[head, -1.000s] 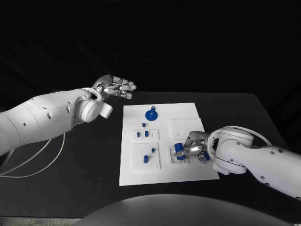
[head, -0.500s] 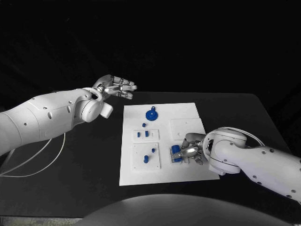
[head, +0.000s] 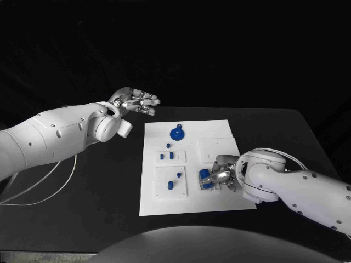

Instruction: Assemble the parts on the task board

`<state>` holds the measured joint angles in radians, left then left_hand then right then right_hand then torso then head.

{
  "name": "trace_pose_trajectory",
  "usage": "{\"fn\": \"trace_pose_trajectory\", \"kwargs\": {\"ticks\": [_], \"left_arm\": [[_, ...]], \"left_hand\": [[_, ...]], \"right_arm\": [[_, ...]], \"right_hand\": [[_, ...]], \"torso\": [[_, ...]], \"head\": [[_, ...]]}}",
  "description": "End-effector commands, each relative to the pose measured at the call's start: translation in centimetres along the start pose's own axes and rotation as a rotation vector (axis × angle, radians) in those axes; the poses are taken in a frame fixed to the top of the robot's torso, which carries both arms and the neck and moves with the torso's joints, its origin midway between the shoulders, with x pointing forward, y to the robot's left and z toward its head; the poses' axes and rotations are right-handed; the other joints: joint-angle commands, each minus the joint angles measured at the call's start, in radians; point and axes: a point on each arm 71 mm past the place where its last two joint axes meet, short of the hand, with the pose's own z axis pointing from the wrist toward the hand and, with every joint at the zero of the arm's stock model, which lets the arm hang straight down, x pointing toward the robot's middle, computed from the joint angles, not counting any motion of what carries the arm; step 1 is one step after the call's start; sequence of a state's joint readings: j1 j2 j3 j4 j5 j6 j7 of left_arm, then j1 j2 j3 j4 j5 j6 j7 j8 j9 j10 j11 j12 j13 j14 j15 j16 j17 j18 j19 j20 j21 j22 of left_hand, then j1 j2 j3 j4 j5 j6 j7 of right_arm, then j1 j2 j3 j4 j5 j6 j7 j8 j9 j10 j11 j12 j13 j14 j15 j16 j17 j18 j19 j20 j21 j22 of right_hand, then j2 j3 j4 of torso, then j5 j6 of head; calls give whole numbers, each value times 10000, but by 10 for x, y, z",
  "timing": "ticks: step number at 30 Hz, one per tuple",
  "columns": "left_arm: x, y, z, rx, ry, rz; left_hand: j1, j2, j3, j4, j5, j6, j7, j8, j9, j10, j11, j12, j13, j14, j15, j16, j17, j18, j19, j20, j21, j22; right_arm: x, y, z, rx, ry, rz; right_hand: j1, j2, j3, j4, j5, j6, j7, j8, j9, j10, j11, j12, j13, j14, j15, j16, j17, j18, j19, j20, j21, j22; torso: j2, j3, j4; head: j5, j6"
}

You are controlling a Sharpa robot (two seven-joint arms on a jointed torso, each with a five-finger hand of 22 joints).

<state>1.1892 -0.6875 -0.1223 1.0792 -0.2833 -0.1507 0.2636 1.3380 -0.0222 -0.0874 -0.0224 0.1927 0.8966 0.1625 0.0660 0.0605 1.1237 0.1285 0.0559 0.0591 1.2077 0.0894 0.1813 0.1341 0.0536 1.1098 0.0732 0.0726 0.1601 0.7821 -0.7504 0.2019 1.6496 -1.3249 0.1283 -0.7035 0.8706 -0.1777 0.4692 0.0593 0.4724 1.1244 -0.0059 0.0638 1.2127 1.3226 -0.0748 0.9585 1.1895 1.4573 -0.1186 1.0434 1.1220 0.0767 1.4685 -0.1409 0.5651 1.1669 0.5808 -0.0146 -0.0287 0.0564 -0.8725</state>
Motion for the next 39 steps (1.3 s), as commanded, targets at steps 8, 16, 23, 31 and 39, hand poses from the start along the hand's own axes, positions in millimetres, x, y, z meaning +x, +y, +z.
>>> {"fn": "trace_pose_trajectory", "kwargs": {"ticks": [8, 16, 23, 31, 39], "left_arm": [[2, -1, 0, 62, 169, -15], [2, -1, 0, 54, 156, -9], [2, -1, 0, 51, 153, -4], [1, -1, 0, 31, 148, 7], [1, -1, 0, 19, 132, 15]], "left_hand": [[-81, 5, -11, 33, -29, -45, 4, -50, -11, -38, 0, 62, 15, -14, -3, 46, 16, -100, 95, -10, 56, -9], [-81, 5, -11, 33, -29, -45, 4, -50, -11, -38, 0, 62, 15, -14, -3, 46, 16, -100, 95, -10, 56, -9], [-81, 5, -11, 33, -29, -45, 4, -50, -11, -38, 0, 62, 15, -14, -3, 46, 16, -100, 95, -10, 56, -9], [-81, 5, -11, 33, -29, -45, 4, -50, -11, -38, 0, 62, 15, -14, -3, 46, 16, -100, 95, -10, 56, -9], [-83, -11, -7, 52, -46, -73, 10, -50, -12, -54, 6, 61, 14, -22, 2, 44, 14, -98, 98, -6, 61, -65]], "right_arm": [[5, 0, 1, 361, 215, -228], [5, 1, 2, 320, 88, -199], [4, 2, 1, 264, -27, -125], [3, 2, 1, 249, -239, -69], [3, 2, 0, 192, -349, -16]], "right_hand": [[223, 27, 1409, -1481, -245, 13, -37, 1, -96, 0, 0, -54, -51, 4, -41, -44, -16, -198, 422, -36, -79, 9], [223, -173, 1015, -964, -1567, 19, 4, 1, -183, 4, 36, -79, -96, 7, -11, -67, -26, -180, 424, -10, -110, -1], [672, -480, 132, 229, -3716, 29, 80, 6, -75, 9, 109, -90, -153, 9, 38, -97, -43, -132, 425, 39, -117, -5], [1015, -605, -1364, 1555, -4251, 3, 95, 8, 7, 4, 109, -210, -205, 11, 23, -149, 2, -160, 428, 4, -146, -23], [1260, -590, -2387, 2293, -4238, 13, 100, 8, -10, 19, 116, -220, -183, 21, 20, -182, 39, -159, 432, 2, -134, -24]], "torso": [[0, 6, -5], [2, 6, -5], [0, 3, -9], [3, 6, -3], [4, 8, -7]], "head": [[11, -1], [10, -1], [22, -1], [20, -1], [19, -1]]}}
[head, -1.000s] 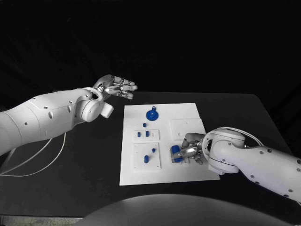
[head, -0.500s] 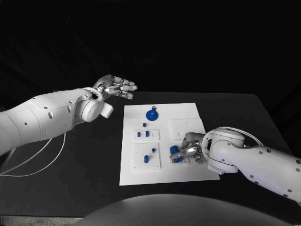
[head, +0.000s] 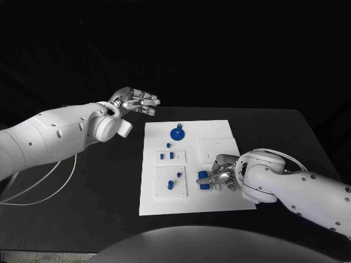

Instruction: Assemble the parts on the task board

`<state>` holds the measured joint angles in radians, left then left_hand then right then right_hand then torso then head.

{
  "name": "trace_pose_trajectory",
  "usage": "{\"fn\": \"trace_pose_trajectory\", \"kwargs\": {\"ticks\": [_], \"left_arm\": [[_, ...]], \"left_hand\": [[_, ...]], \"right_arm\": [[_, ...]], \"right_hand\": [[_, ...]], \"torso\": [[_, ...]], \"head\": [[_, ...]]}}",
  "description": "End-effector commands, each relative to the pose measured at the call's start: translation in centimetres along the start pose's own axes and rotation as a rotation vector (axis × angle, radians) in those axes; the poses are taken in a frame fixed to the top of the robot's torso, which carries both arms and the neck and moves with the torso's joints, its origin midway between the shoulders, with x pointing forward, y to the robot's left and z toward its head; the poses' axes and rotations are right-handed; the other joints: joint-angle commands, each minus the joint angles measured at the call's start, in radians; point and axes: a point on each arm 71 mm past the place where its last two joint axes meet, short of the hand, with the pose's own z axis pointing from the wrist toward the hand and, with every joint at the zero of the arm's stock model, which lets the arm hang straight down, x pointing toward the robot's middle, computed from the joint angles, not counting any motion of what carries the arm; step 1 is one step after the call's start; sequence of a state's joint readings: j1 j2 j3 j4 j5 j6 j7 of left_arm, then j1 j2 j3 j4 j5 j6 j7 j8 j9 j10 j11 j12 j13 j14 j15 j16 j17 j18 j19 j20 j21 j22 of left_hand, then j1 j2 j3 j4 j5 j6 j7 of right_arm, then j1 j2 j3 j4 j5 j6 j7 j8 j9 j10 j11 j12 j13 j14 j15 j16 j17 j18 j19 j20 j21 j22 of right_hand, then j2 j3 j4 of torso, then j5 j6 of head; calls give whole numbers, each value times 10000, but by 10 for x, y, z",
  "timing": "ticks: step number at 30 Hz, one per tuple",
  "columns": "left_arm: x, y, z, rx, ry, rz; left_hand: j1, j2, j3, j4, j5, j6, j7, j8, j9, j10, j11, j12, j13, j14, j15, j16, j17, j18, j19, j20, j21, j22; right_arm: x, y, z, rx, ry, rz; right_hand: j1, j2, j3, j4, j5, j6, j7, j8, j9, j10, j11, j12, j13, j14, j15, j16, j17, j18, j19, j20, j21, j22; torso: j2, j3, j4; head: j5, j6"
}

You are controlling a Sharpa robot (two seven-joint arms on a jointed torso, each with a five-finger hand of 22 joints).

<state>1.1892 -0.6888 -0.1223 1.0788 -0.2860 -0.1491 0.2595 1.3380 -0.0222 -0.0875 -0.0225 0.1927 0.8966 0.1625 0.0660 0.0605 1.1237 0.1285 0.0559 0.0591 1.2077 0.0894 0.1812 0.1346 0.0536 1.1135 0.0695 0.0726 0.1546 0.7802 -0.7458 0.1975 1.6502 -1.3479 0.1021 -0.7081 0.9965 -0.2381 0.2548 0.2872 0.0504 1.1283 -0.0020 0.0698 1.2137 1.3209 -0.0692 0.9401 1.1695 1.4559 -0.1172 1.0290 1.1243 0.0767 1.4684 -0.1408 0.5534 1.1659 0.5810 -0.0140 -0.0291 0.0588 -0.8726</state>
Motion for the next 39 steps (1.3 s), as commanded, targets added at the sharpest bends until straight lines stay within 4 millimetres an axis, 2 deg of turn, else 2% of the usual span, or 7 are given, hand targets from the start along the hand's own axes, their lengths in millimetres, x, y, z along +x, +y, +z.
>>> {"fn": "trace_pose_trajectory", "kwargs": {"ticks": [1, 13, 21, 24, 27, 32, 39], "left_arm": [[2, -1, 0, 60, 123, -9], [0, -1, 0, 46, 82, 30], [-3, 0, -1, 50, -24, 67], [-4, 0, -1, 48, -41, 73], [-4, 0, -1, 53, -39, 74], [-3, 0, -1, 50, -27, 72], [-2, 0, 0, 51, -7, 71]], "left_hand": [[-83, -11, -7, 53, -46, -73, 10, -50, -13, -54, 6, 60, 15, -22, 2, 44, 9, -99, 61, 31, 61, -9], [-88, -17, -1, 69, -46, -84, 10, -50, -13, -51, 5, 62, 16, -27, 4, 42, 8, -99, 60, 33, 61, -20], [-72, -25, 6, 70, -42, -23, 5, -45, -9, -41, 2, 61, 15, -23, 1, 44, 9, -98, 63, 30, 64, -31], [-72, -25, 6, 70, -42, -23, 5, -45, -9, -41, 2, 61, 15, -23, 1, 44, 9, -98, 63, 30, 64, -31], [-72, -25, 6, 70, -42, -23, 5, -45, -9, -41, 2, 61, 15, -23, 1, 44, 9, -98, 63, 30, 64, -31], [-80, -41, 7, 89, -42, -45, 7, -48, -11, -43, 3, 60, 15, -17, 0, 47, 10, -102, 65, 30, 66, -45], [-80, -41, 7, 89, -42, -45, 7, -48, -11, -43, 3, 60, 15, -17, 0, 47, 10, -102, 65, 30, 66, -45]], "right_arm": [[2, 1, -1, 144, -80, 21], [0, -6, -9, 24, -291, 188], [-30, -22, -23, 129, -1026, 614], [-42, -35, -27, 360, -1184, 751], [-51, -52, -28, 706, -1249, 765], [-59, -77, -30, 1224, -1248, 562], [-56, -96, -31, 1715, -1144, -88]], "right_hand": [[48, 78, -541, 25, -15, -28, 59, -51, -27, 38, 58, -35, 20, 40, 4, -39, 21, -159, 434, 0, -4, -9], [308, 148, 21, -24, -13, 87, 36, -46, 17, 92, 41, 9, 54, 54, -6, -31, 53, -162, 441, -8, 46, 0], [358, 121, 133, -52, -14, 122, 24, -47, 56, 141, 30, 80, 102, 69, -14, 25, 99, -160, 443, -15, 137, 29], [418, 54, 487, -121, -19, 144, 22, -47, 70, 164, 25, 121, 132, 71, -18, 61, 127, -170, 445, -18, 212, 60], [478, 44, 649, -311, -15, 224, 4, -26, 135, 237, 12, 282, 242, 88, -25, 136, 183, -179, 451, -25, 311, 107], [382, 60, 1051, -726, -11, 239, -9, -47, 404, 220, 9, 340, 314, 76, -23, 224, 243, -173, 439, -19, 425, 188], [304, 3, 1734, -1239, -13, 206, -19, -55, 403, 209, -1, 321, 323, 71, -28, 249, 262, -196, 435, -24, 429, 231]], "torso": [[3, 3, -2], [-11, 2, -15], [-9, 3, -17], [-13, -2, -12], [-16, -7, -10], [6, 14, -3], [-2, 11, -26]], "head": [[-4, 0], [-31, 0], [-116, 0], [-157, 0], [-193, 31], [-213, 48], [-263, 50]]}}
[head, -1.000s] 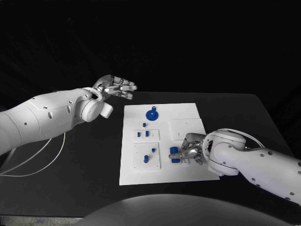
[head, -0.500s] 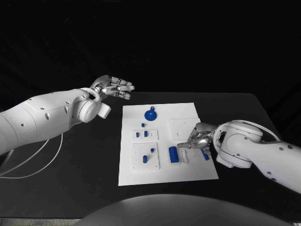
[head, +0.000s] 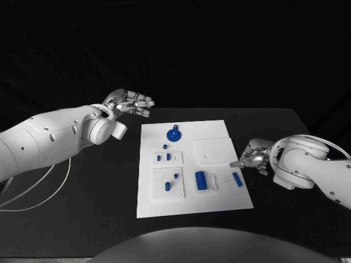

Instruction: Assemble the parts on the task board

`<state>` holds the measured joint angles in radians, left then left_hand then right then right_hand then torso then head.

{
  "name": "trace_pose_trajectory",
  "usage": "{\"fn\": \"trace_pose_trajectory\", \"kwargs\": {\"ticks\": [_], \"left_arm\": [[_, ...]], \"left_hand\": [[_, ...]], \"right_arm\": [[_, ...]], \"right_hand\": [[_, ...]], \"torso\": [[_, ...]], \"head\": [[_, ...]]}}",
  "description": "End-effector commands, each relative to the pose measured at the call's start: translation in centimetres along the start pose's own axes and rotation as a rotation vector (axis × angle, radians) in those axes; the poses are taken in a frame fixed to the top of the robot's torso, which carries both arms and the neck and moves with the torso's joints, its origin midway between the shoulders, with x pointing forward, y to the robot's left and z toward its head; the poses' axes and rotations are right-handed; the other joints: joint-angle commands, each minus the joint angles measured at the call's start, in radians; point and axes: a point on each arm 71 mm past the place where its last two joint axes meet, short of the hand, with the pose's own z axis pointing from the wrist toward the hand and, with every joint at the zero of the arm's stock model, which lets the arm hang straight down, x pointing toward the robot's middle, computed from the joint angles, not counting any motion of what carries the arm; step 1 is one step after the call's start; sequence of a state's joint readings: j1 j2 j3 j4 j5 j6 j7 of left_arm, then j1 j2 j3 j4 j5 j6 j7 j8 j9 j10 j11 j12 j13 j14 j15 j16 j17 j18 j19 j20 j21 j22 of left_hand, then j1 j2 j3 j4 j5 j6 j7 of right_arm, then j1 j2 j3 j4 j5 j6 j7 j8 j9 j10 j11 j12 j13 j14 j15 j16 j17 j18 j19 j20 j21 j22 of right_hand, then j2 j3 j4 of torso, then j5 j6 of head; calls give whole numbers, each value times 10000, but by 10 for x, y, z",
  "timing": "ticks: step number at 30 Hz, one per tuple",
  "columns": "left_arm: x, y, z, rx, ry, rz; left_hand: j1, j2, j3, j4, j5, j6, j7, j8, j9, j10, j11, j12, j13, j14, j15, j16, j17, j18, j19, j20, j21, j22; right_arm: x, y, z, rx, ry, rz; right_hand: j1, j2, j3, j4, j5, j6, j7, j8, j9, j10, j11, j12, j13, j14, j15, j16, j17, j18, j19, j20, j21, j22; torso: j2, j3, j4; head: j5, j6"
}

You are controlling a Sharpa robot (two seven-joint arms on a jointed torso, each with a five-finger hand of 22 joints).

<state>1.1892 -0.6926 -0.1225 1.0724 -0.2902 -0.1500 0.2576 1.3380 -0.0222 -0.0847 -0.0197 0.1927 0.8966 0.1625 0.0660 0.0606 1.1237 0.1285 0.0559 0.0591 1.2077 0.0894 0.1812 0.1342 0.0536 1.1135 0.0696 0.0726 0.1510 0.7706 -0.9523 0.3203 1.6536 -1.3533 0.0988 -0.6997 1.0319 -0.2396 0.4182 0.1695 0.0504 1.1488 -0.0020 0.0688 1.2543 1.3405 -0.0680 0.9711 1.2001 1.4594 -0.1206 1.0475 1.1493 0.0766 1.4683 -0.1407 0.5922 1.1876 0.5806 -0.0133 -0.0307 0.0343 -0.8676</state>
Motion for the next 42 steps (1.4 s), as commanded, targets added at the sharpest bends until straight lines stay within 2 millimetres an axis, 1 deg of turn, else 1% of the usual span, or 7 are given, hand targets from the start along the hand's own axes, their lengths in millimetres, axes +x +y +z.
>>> {"fn": "trace_pose_trajectory", "kwargs": {"ticks": [1, 7, 18, 25, 33, 35, 42], "left_arm": [[3, -2, 1, 97, 92, 0], [3, -2, 1, 95, 97, -1], [2, -1, 1, 82, 104, -2], [2, -1, 1, 65, 121, -7], [2, -1, 1, 56, 122, -8], [2, -1, 1, 54, 122, -8], [2, -1, 1, 41, 119, -7]], "left_hand": [[-80, -41, -21, 61, -42, -45, 7, -48, -12, -43, 3, 60, 15, -17, 0, 47, 14, -102, 65, 29, 66, -9], [-80, -41, -21, 61, -42, -45, 7, -48, -12, -43, 3, 60, 15, -17, 0, 47, 14, -102, 65, 29, 66, -9], [-84, -56, -9, 89, -43, -75, 9, -50, -13, -43, 4, 61, 15, -24, 1, 43, 12, -101, 69, 29, 69, -20], [-95, -52, 2, 126, -46, -100, 11, -51, -14, -46, 5, 61, 15, -22, 2, 45, 13, -101, 69, 31, 69, -35], [-95, -52, 2, 126, -46, -100, 11, -51, -14, -46, 5, 61, 15, -22, 2, 45, 13, -101, 69, 31, 69, -35], [-95, -52, 2, 126, -46, -100, 11, -51, -14, -46, 5, 61, 15, -22, 2, 45, 13, -101, 69, 31, 69, -35], [-92, -28, 3, 139, -47, -137, 15, -54, -17, -48, 5, 60, 15, -21, 1, 46, 14, -99, 72, 31, 72, -44]], "right_arm": [[8, -6, 2, 51, 297, -842], [21, -10, 5, 185, 462, -1146], [38, -12, 8, 296, 855, -1570], [46, -10, 10, 252, 960, -1697], [55, -4, 12, 131, 1056, -1837], [58, -3, 13, 100, 1107, -1876], [63, 0, 15, 43, 1136, -1971]], "right_hand": [[-74, 12, 162, -115, -12, 1, -19, -44, -17, 12, -12, 7, 16, 34, 6, 64, 12, -197, 435, -25, 42, 20], [-232, 37, 394, -406, -4, 5, -23, -41, -90, 9, -11, 18, 20, 32, 13, 74, 1, -188, 435, -13, 14, 48], [-285, 69, 522, -534, -4, 20, -33, -43, -141, 4, -16, 17, 16, 30, 14, 90, -1, -199, 437, -13, 2, 76], [-284, 98, 656, -599, -3, 5, -36, -46, -170, -5, -19, 13, 13, 29, 12, 90, -6, -201, 435, -13, -11, 88], [-113, 450, 1670, -1056, 71, -59, -80, -50, -327, -27, -54, 12, 7, 24, -3, 78, -28, -217, 434, -18, -48, 105], [-261, 512, 2020, -1328, 240, -73, -100, -46, -378, -39, -57, 18, -1, 22, -3, 77, -42, -220, 435, -18, -56, 118], [-618, 777, 2863, -2185, 1453, -191, -116, -40, -315, -83, -86, -9, -39, 13, -16, 76, -62, -233, 433, -34, -99, 156]], "torso": [[1, 5, 0], [7, 12, 15], [4, -20, 19], [2, -7, 22], [10, -6, 21], [8, -9, 21], [4, -11, 28]], "head": [[-36, -2], [-33, -20], [-33, -49], [-13, -51], [4, -51], [7, -51], [14, -51]]}}
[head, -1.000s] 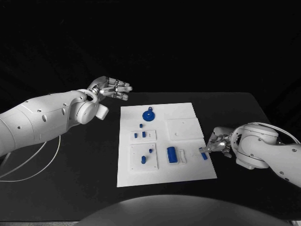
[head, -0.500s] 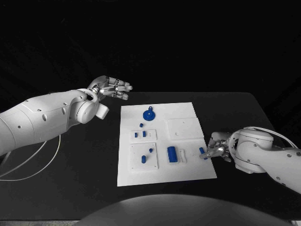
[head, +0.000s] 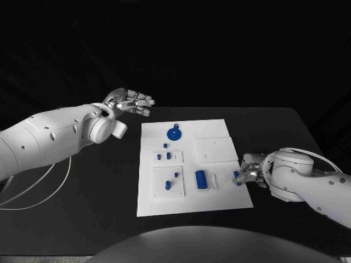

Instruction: Assemble the parts on the task board

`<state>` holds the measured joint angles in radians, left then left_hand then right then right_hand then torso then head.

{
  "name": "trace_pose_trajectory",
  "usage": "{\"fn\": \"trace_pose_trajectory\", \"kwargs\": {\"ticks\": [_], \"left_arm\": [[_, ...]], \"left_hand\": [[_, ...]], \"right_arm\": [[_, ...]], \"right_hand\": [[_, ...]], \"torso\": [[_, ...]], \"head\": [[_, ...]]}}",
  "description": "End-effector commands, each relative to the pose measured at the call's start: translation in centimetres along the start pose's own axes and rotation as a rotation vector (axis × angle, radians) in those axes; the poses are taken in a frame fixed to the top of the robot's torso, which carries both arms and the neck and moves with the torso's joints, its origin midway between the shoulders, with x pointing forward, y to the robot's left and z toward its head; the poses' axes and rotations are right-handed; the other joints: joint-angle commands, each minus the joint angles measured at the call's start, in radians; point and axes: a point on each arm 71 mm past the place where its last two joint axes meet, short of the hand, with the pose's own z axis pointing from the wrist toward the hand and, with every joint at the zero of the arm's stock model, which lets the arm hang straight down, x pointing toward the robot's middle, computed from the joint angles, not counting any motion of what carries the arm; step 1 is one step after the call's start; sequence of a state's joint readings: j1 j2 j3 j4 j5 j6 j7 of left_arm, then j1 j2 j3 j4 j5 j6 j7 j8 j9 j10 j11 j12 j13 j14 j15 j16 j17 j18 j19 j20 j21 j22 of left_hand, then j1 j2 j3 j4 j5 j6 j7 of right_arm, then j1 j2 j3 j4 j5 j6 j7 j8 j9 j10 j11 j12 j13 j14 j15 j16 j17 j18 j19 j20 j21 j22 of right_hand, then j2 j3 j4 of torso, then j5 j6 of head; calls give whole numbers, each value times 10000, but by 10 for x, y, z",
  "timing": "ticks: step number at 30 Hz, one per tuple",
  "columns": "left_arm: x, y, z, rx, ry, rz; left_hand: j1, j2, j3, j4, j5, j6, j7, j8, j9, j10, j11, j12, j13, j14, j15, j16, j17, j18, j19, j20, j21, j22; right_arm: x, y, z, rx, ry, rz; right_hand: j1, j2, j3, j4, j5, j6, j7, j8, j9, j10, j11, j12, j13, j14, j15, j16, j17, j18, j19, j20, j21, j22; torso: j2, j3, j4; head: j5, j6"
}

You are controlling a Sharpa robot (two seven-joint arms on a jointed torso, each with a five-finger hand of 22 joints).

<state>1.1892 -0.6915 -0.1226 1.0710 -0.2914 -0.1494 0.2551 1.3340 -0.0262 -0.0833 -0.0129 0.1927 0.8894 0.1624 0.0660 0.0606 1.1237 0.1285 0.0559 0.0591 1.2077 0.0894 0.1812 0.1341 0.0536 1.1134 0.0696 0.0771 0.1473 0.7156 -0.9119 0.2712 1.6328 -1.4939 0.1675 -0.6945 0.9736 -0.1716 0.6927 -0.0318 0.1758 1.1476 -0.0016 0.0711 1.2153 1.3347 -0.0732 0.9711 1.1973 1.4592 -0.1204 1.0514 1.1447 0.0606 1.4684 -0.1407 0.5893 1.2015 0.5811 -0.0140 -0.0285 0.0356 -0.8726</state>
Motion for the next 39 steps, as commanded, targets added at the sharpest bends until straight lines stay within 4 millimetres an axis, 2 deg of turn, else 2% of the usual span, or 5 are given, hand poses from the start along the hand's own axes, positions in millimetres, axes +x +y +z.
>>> {"fn": "trace_pose_trajectory", "kwargs": {"ticks": [1, 7, 11, 15, 39], "left_arm": [[2, -1, 0, 64, 112, -19], [2, -1, 0, 48, 121, -21], [2, -1, 0, 43, 124, -17], [2, -1, 0, 36, 132, -13], [2, -1, 0, -11, 176, 16]], "left_hand": [[-52, 13, -10, 71, -47, -65, 16, -54, -17, -48, 6, 60, 14, -21, 1, 46, 16, -100, 73, 31, 26, -8], [-52, 13, -10, 71, -47, -65, 16, -54, -17, -48, 6, 60, 14, -21, 1, 46, 16, -100, 73, 31, 26, -8], [-52, 13, -10, 71, -47, -65, 16, -54, -17, -48, 6, 60, 14, -21, 1, 46, 16, -100, 73, 31, 26, -8], [-52, 13, -10, 71, -47, -65, 16, -54, -17, -48, 6, 60, 14, -21, 1, 46, 16, -100, 73, 31, 26, -8], [-47, 5, -27, 64, -61, -127, 22, -57, -19, -66, 12, 61, 15, -26, 5, 44, 15, -99, 68, 34, 26, -30]], "right_arm": [[16, 2, 4, -116, 480, -288], [18, 6, 6, -194, 525, -306], [20, 8, 6, -253, 576, -109], [20, 11, 5, -353, 565, 199], [14, 38, -14, -1227, 629, 1669]], "right_hand": [[-32, 103, 173, -237, 391, -191, -125, -63, 84, -32, -32, -18, -18, 14, -21, 40, -14, -73, 433, -34, -80, 17], [-190, 253, 664, -828, 1456, -343, -78, -42, 449, -31, -27, -81, -78, 2, -11, 22, -28, -68, 435, -34, -77, 59], [-335, 494, 1091, -1280, 2177, -398, 114, -36, 945, -51, 23, -143, -115, -5, 4, 16, -29, -28, 429, -21, -83, 111], [-472, 557, 1335, -1503, 2668, -327, 174, -48, 1078, -67, 34, -149, -102, -13, -2, 13, -24, 13, 427, -18, -69, 171], [-413, 576, 1413, -1665, 3037, -200, 203, -59, 1029, -40, 32, -159, -99, -17, -11, -33, -57, 44, 431, -23, -85, 257]], "torso": [[-2, -5, 6], [1, -6, 2], [-3, -6, -1], [-2, -3, -2], [0, -3, 1]], "head": [[-3, 0], [24, 0], [36, 0], [59, 0], [129, 0]]}}
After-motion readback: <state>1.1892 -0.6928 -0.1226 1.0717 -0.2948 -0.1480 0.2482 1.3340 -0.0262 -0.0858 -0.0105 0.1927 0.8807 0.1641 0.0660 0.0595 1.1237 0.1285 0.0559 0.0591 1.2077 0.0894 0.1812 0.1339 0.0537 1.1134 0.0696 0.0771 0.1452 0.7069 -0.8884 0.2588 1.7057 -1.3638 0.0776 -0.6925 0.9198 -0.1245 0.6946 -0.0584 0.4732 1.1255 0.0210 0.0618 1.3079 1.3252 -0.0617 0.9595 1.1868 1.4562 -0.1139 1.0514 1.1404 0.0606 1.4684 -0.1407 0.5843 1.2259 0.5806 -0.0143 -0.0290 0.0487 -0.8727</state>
